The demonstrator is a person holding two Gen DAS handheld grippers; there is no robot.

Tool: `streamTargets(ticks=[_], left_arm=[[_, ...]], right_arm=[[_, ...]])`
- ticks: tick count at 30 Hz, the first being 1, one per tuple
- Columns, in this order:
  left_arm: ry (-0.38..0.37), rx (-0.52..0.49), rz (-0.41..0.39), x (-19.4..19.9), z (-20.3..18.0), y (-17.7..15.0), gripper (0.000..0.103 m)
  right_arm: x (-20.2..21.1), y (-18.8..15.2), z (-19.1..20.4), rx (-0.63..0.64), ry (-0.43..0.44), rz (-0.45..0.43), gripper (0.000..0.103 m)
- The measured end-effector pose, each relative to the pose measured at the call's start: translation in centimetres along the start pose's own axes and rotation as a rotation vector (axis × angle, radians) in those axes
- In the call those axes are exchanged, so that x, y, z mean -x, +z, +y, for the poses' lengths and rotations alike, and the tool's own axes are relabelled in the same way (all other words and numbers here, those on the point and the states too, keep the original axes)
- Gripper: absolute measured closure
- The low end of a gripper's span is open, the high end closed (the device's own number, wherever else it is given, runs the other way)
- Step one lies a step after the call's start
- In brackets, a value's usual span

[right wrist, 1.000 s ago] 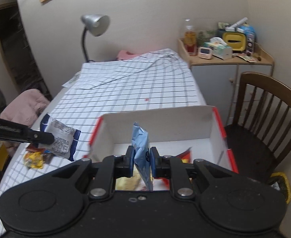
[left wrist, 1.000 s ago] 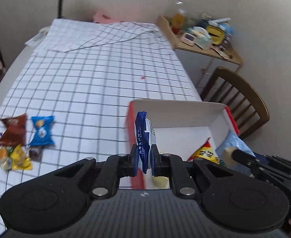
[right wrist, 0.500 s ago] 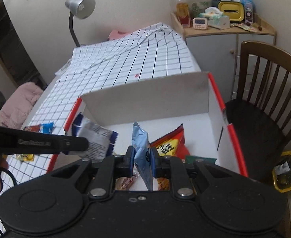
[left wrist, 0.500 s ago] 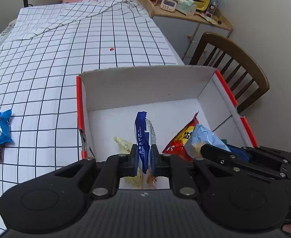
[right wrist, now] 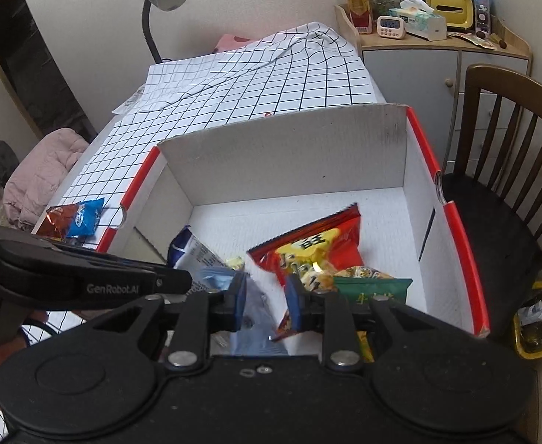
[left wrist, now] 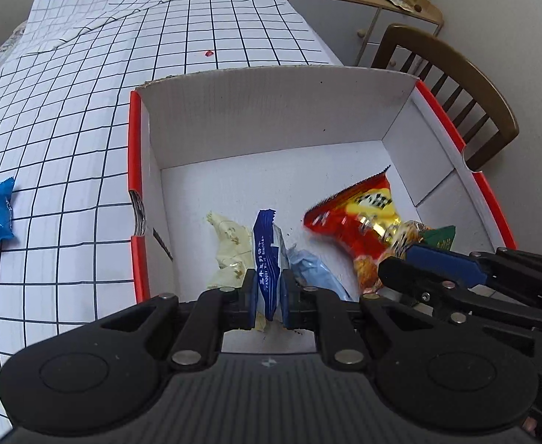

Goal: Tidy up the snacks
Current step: 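Carry both packs into the red shoebox and open both tools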

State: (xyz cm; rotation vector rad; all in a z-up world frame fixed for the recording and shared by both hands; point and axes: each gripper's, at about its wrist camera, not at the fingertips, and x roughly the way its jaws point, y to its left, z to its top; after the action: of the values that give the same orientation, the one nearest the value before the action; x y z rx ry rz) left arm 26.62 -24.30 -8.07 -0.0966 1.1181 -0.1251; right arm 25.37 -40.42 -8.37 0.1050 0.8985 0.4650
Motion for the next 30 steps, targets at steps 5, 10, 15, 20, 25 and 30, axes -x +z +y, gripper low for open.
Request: streamTargets(ticks=[5,10,15,20,25,30], left_arm=[[0.017,0.000,-0.011,0.6,-0.2,-0.3,0.089],[0.007,0.011,-0.038,2.1,-0.1,-0.7,0.081],[-0.004,0.016,-0.086,4.4,0.0,-1.4,0.073],[-0.005,0.015,-0.146,7.3,0.6,-2.2,0.060],[-0.002,0.042,-0.221,10.2,1.8,-2.9,0.038],[-0.009,0.075,-0.247,12.2,3.7,-3.8,0.038]], right_arm=[[0.9,-0.1,0.3,0.020,0.006,-0.009,0.074],[2.2,-0.2,0.6,0.028,0.018,-0.029,0.065],[4.0,-0.1,1.4,0.049,0.030,-0.065,0.056],[5.7,0.2,2.5,0.065,0.054,-0.102,0.045],[7.1,0.4,4.3,0.105,0.076,-0.134,0.036],[8.1,0.6,6.4,0.115,0.095,-0.168,0.019]])
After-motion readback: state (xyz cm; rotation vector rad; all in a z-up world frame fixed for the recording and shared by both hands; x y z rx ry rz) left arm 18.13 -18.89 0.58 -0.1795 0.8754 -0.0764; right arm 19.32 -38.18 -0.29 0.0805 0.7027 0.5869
